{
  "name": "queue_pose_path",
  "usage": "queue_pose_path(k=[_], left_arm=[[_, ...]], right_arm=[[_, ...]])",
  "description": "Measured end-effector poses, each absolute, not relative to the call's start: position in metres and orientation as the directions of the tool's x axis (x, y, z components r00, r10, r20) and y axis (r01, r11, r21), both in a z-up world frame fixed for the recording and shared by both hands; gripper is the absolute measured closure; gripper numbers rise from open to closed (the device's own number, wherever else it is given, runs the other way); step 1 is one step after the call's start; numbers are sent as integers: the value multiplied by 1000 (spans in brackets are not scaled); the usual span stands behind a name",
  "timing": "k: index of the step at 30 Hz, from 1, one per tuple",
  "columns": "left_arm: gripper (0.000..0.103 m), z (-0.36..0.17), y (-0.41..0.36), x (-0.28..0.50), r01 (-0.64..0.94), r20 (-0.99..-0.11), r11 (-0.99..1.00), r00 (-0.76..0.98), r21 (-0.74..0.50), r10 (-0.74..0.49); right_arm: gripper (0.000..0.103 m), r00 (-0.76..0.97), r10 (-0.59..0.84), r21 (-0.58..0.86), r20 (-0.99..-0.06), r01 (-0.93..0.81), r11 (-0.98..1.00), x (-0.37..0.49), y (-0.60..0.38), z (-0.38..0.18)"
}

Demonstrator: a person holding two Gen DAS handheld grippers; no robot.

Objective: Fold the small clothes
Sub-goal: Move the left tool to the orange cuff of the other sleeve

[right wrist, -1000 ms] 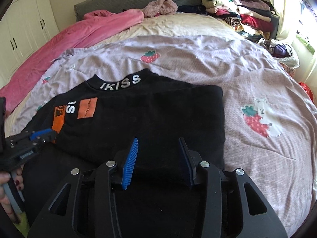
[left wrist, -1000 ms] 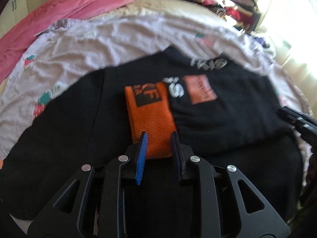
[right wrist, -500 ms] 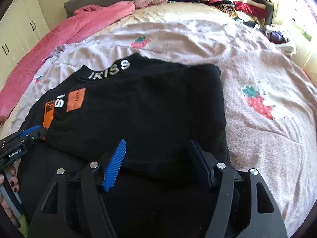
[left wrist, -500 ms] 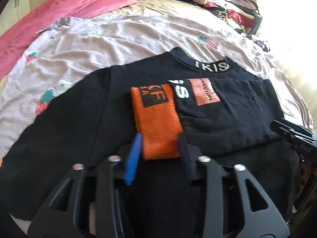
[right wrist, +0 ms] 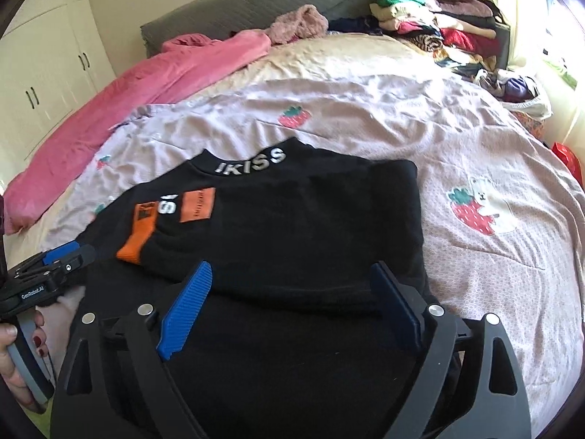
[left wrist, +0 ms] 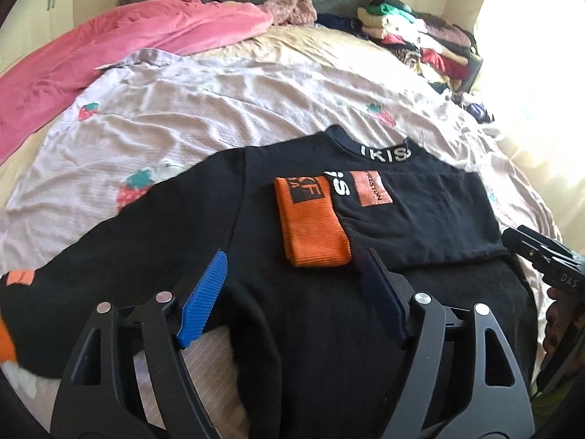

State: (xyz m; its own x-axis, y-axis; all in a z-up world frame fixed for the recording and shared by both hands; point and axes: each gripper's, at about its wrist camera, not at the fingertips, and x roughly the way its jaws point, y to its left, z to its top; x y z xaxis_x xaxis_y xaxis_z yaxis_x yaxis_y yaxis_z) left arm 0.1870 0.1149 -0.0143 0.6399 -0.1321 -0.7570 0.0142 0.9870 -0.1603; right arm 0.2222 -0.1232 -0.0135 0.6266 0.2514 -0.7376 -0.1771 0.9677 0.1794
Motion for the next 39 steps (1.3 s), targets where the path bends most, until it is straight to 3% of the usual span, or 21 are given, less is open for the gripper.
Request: queue_pose_path(k=[1, 8, 9, 10, 39], left_arm=[[20, -12, 117, 183, 7, -754, 987, 644, -159, -126], [17, 12, 138, 154, -37, -713, 987, 696, -155, -86], [15, 15, 143, 150, -47, -708, 987, 702, -155, -77], [14, 18, 147, 146, -59, -704, 986, 707, -154, -68], [12, 25, 317, 50, -462, -680, 875, 689, -145, 251]], right_arm=[[16, 631, 257, 182, -732, -183, 966, 220, -121, -11], [15, 646, 297, 187, -703, -234, 954, 205, -97, 4], [14, 648, 298, 184, -701, -240, 953, 203, -93, 6], [6, 651, 300, 181, -697, -245, 952, 201, -90, 8], [5, 616, 452, 127, -645, -497, 858, 179, 53, 47]])
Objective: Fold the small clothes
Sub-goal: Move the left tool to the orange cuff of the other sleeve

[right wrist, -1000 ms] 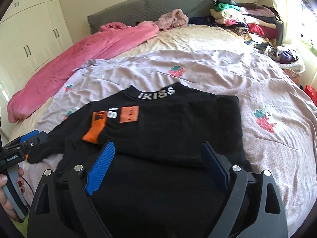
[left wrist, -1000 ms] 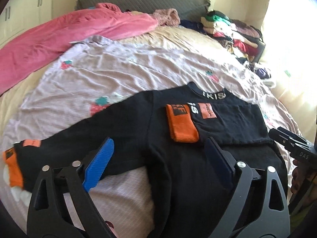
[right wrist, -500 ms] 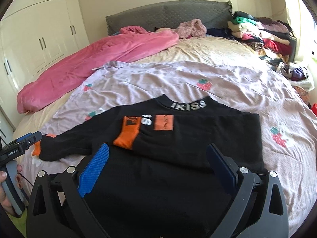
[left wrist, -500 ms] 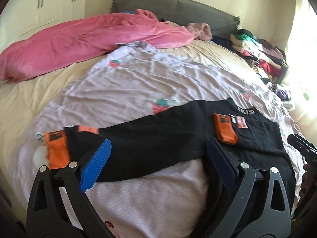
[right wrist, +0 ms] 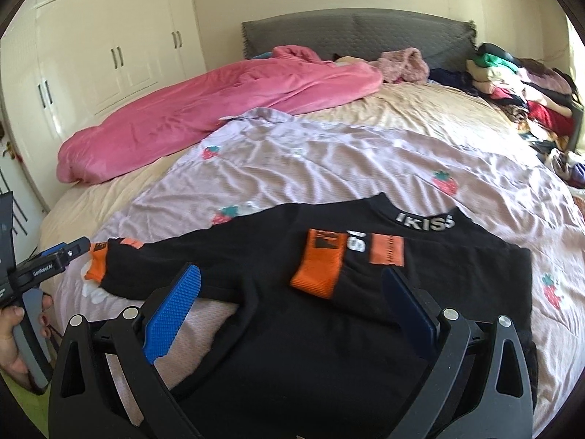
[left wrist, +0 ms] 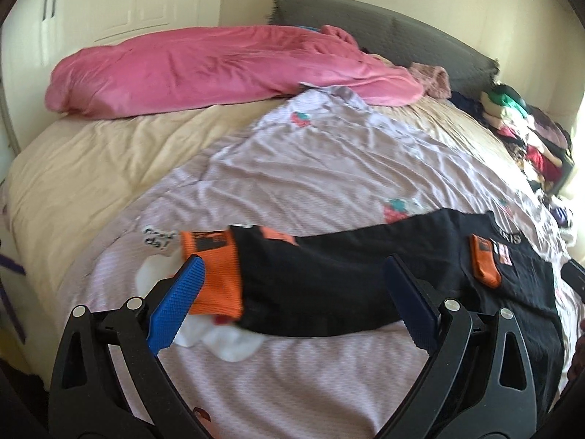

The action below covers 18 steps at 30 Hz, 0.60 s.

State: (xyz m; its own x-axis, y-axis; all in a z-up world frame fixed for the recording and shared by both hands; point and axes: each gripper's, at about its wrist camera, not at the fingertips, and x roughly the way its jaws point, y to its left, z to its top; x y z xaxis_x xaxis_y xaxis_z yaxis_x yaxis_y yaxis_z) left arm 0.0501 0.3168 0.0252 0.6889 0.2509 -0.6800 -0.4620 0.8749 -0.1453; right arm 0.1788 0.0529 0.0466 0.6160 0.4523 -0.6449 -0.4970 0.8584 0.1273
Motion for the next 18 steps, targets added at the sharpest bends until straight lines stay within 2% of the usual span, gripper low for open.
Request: queue_pose_path(k=[12, 18], left_arm=[[12, -12, 372, 39, -578, -732, 795, 620, -184, 282], [12, -34, 390, 38, -604, -744, 762, 615, -233, 260]], right_arm=[[5, 572, 469, 101, -673, -557, 825, 181, 97, 36], [5, 548, 470, 99, -692, -572, 814, 183, 111, 25]])
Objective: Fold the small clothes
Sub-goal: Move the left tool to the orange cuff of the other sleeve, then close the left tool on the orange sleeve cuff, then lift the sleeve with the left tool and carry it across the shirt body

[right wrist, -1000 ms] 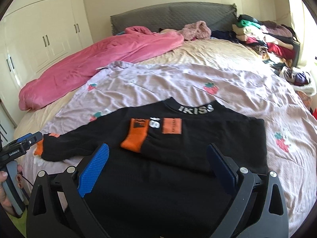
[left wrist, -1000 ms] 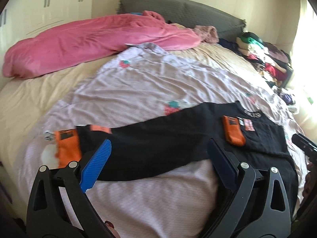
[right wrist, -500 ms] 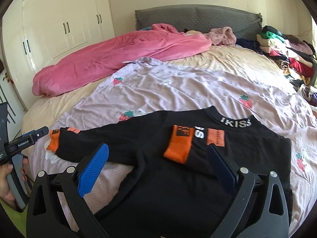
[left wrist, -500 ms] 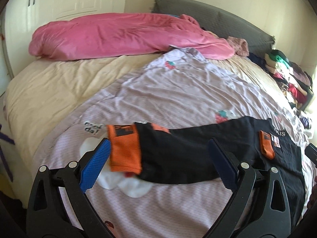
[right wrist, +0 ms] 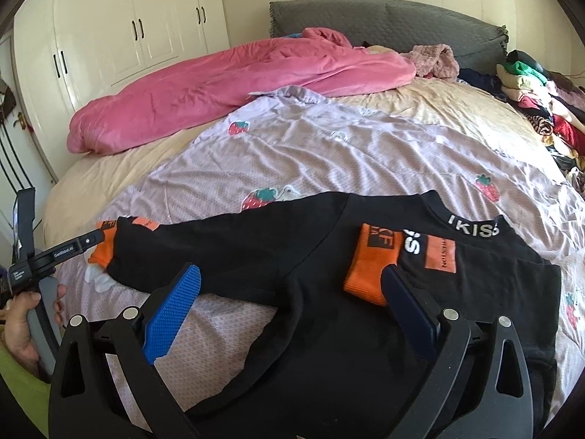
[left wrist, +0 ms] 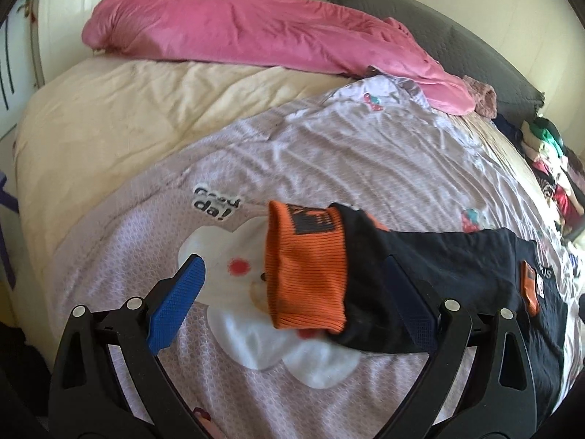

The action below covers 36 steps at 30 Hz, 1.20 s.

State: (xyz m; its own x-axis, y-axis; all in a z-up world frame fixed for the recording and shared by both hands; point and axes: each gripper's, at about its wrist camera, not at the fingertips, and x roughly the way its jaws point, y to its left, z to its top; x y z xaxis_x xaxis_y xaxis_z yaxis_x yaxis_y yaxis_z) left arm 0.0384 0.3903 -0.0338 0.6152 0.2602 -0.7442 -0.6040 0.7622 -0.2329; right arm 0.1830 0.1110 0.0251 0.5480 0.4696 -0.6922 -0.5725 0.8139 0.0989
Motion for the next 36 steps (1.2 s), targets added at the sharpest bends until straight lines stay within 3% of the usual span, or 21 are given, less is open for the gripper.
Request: queue_pose_path(k=[4, 6, 11, 13, 14, 16, 23, 36], left_arm=[[12, -44, 395, 42, -608, -739, 748, 627, -266, 246], [18, -48, 396, 45, -605, -741, 746, 629, -277, 235], [50, -52, 389, 53, -578, -734, 766, 645, -283, 216], [75, -51, 386, 54, -568, -729, 776, 649, -275, 217], [83, -51, 384, 54, -562, -729, 785, 647, -259, 223], [90, -48, 384, 51, -553, -721, 785, 661, -279, 209], [103, -20, 371, 42, -481, -654, 803, 740, -352, 157], [103, 48, 271, 69, -244, -555, 900, 832, -361, 3]], right_arm=[[5, 542, 465, 103, -700, -568, 817, 186, 111, 19], [5, 541, 459, 106, -705, -559, 822, 188, 109, 17], [5, 542, 442, 116, -714, -532, 839, 192, 100, 11], [5, 547, 438, 122, -714, -518, 847, 193, 94, 10], [5, 548, 437, 128, -713, -511, 850, 194, 91, 10], [5, 551, 438, 136, -711, -502, 854, 193, 86, 10], [5, 569, 425, 160, -704, -456, 875, 189, 58, 10], [5, 629, 415, 259, -657, -328, 908, 180, -26, 16]])
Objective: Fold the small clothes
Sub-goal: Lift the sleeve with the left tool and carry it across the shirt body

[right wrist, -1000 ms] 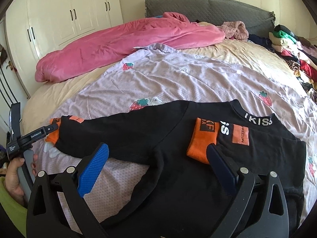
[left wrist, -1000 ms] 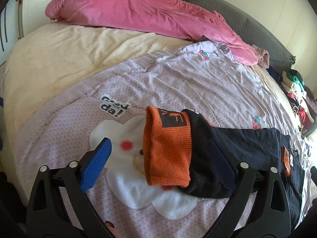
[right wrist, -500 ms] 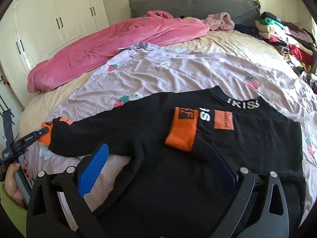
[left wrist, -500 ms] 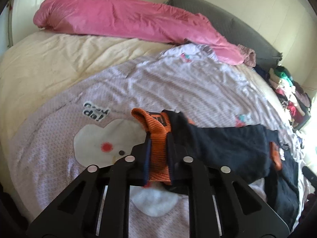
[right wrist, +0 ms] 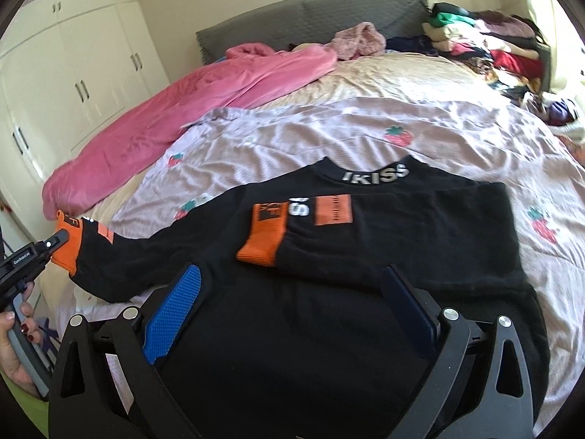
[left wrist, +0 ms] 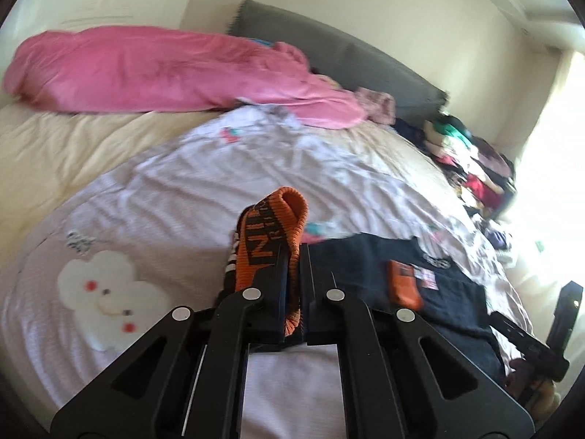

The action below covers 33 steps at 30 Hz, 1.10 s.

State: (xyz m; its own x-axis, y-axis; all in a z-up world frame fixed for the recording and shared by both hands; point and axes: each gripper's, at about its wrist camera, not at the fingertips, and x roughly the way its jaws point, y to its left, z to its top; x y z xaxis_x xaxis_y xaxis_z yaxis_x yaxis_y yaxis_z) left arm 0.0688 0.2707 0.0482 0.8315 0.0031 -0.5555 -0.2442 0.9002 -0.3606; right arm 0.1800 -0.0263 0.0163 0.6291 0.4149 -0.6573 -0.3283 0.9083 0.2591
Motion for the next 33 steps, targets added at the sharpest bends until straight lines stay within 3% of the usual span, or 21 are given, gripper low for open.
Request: queue_pose_path(k=[13, 29, 32, 33], left_arm=[[103, 66, 157, 106, -40, -568, 952, 810, -305, -148], [102, 29, 49, 137, 114, -664, 949, 689, -295, -290], [94, 23, 41, 139, 137, -662, 925, 661, -355, -352], [88, 22, 38, 139, 141, -662, 917, 652, -372, -369]], right_arm=[[5, 680, 397, 345, -617, -220, 912, 165, -115, 16], [5, 719, 359, 409, -595, -113, 905, 147, -193, 7], [5, 720, 352, 415, -598, -98, 905, 146, -200, 4], [5, 720, 350, 415, -599, -95, 905, 146, -201, 4]])
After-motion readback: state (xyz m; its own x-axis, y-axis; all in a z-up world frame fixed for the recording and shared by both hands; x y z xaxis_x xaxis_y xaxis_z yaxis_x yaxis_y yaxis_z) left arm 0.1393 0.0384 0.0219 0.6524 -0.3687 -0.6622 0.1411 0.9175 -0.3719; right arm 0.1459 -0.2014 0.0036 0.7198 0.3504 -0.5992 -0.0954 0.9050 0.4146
